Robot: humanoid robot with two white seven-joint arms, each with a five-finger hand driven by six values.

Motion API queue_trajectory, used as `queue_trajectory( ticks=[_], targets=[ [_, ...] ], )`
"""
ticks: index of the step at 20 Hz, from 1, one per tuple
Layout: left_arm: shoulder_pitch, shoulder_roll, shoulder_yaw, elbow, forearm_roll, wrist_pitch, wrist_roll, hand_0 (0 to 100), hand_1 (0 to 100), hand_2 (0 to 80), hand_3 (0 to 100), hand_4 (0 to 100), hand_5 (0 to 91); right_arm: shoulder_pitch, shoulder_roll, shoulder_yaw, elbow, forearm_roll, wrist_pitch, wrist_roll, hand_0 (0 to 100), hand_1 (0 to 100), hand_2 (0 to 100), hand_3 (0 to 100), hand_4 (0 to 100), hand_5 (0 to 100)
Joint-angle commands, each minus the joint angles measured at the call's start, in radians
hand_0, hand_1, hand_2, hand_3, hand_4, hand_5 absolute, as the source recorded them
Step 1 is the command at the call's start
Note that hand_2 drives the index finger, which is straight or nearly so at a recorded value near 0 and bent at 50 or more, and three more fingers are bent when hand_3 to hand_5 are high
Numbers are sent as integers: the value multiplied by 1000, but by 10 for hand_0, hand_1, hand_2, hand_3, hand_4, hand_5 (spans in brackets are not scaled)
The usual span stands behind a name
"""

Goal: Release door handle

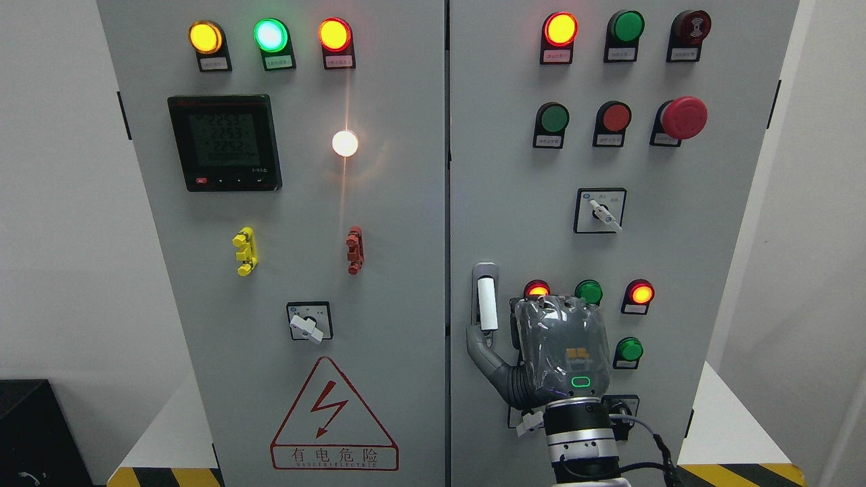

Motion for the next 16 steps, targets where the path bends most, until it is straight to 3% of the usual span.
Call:
queue_trajectory(
  ticks=[1,16],
  targets=[
    [-26,0,0,29,0,0,1,120,556,0,0,0,0,-5,1,-4,15,1,1,-4,281,317,919,1000,1000,1000],
    [-26,0,0,29,0,0,1,120,556,0,0,0,0,-5,1,-4,12,-1,7,-4,323,323,918,1000,1000,1000]
  ],
)
